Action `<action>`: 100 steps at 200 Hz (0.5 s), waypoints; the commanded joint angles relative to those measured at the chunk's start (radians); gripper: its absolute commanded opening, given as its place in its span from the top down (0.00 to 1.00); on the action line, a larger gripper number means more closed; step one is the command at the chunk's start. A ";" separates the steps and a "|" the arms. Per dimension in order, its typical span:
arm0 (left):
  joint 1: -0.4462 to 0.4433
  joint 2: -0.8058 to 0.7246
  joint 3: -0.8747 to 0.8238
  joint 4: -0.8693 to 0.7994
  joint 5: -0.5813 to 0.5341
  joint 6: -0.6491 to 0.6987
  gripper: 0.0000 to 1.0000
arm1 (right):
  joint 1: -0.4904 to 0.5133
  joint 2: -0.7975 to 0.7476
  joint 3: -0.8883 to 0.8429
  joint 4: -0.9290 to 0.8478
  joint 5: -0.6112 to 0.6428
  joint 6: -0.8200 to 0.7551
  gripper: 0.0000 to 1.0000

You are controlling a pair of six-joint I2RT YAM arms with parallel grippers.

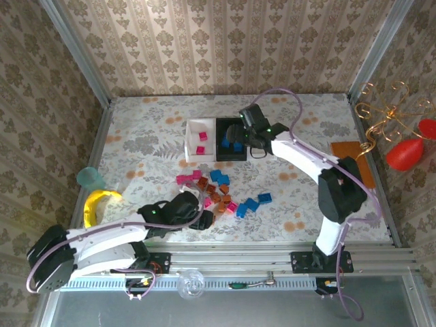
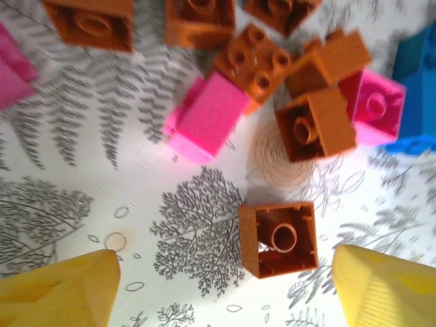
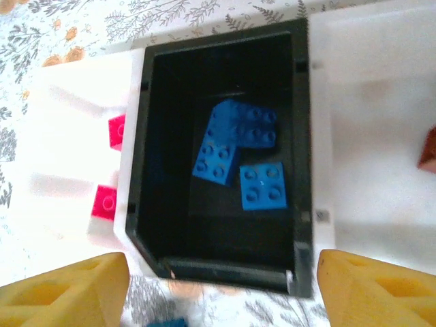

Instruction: Sort the legos into containers by color

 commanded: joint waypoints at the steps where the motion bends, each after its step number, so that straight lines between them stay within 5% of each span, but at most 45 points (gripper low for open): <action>1: -0.042 0.082 0.055 0.031 -0.016 0.012 0.22 | 0.006 -0.090 -0.110 0.056 -0.017 0.016 0.25; 100: -0.095 0.386 0.238 -0.073 -0.098 0.063 0.37 | 0.001 -0.329 -0.353 0.092 0.015 0.022 0.24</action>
